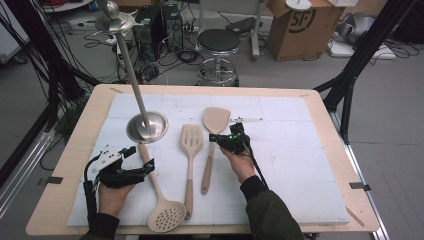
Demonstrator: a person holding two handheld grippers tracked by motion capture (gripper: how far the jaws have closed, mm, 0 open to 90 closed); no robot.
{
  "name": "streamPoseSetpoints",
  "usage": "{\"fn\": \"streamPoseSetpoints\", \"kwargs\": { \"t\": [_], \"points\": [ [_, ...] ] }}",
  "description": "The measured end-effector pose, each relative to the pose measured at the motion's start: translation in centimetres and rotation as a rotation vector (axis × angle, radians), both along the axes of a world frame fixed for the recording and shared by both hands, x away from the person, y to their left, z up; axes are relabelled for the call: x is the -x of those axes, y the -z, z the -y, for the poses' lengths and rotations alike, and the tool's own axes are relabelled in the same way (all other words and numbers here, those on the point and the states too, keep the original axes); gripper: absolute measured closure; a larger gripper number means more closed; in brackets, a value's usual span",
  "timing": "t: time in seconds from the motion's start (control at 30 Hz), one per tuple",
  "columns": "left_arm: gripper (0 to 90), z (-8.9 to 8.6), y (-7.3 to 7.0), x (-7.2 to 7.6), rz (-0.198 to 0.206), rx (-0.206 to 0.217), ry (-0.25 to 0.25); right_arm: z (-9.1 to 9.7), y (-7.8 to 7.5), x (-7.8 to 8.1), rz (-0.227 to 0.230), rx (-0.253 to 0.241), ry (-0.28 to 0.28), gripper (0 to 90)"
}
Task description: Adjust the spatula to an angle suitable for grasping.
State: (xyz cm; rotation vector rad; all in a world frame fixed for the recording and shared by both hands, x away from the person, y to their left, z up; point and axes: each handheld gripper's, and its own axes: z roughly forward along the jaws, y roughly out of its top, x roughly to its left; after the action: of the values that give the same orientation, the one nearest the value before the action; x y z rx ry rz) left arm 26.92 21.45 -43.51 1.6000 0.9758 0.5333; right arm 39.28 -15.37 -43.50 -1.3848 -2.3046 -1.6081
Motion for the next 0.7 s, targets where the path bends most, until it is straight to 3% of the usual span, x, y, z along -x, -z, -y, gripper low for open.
{"fn": "streamPoseSetpoints", "kwargs": {
  "t": [0.23,0.3,0.5,0.6,0.7],
  "points": [
    [14.1,-0.1,0.0,0.0,0.000,0.002,-0.003,-0.8,0.5,-1.3,-0.067,0.048,-0.024,89.3],
    [14.1,-0.1,0.0,0.0,-0.002,0.001,-0.003,-1.0,1.1,-1.6,-0.083,0.085,-0.036,89.3],
    [14.3,0.0,0.1,-0.1,-0.003,0.003,0.001,-2.0,1.6,-1.7,-0.057,0.153,-0.061,89.3],
    [14.3,0.0,0.1,-0.1,-0.004,0.002,0.003,-2.2,1.5,-1.7,-0.055,0.159,-0.060,89.3],
    [14.3,0.1,0.1,-0.1,-0.007,-0.006,0.005,-2.5,1.3,-1.7,-0.027,0.212,-0.066,89.5]
  ]
}}
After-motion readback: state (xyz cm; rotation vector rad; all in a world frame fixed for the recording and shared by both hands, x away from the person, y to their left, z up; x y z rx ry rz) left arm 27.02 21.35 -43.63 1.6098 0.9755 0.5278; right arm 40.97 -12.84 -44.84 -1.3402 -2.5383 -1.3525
